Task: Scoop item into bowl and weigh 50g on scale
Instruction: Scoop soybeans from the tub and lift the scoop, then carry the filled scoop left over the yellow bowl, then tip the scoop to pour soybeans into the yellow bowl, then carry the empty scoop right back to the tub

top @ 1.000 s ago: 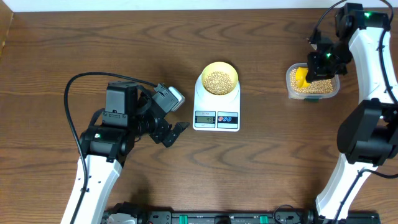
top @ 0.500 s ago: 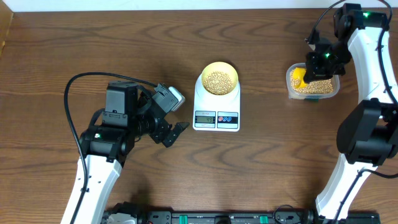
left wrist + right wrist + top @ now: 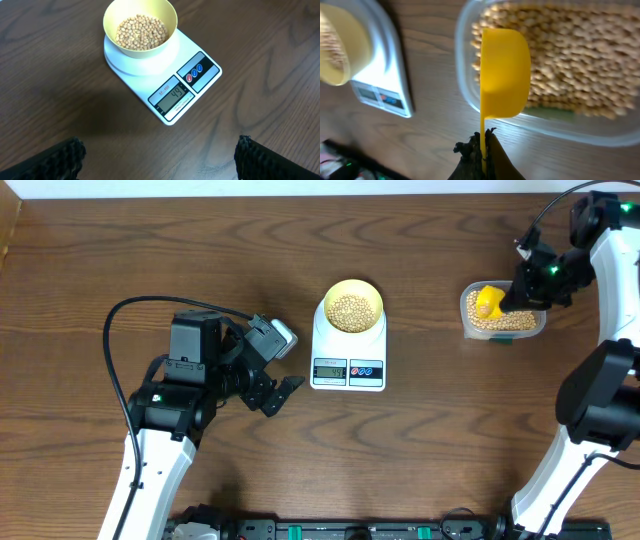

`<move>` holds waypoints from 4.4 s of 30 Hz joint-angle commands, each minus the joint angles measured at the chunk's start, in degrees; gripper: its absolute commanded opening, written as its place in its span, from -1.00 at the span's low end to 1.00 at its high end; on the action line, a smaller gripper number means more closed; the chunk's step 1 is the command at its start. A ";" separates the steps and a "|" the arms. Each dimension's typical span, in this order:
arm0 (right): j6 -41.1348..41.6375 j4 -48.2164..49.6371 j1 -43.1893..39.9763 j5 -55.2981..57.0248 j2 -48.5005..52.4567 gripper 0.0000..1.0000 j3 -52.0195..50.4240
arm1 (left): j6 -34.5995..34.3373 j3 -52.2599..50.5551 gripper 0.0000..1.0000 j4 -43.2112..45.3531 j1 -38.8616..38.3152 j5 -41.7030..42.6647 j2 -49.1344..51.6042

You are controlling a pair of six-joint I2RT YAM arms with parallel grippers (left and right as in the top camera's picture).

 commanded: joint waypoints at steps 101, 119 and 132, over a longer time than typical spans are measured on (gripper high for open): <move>3.93 12.41 32.70 -2.40 -2.97 -0.98 7.45 | 0.76 -0.09 0.95 -0.15 0.26 0.50 0.00; 3.67 12.13 25.79 -15.26 -2.97 -0.98 7.45 | 0.74 -0.09 0.95 -0.17 0.26 0.50 0.00; 4.35 8.94 21.64 -20.17 -2.97 -0.98 10.49 | 0.74 -0.09 0.95 -0.15 0.26 0.50 0.00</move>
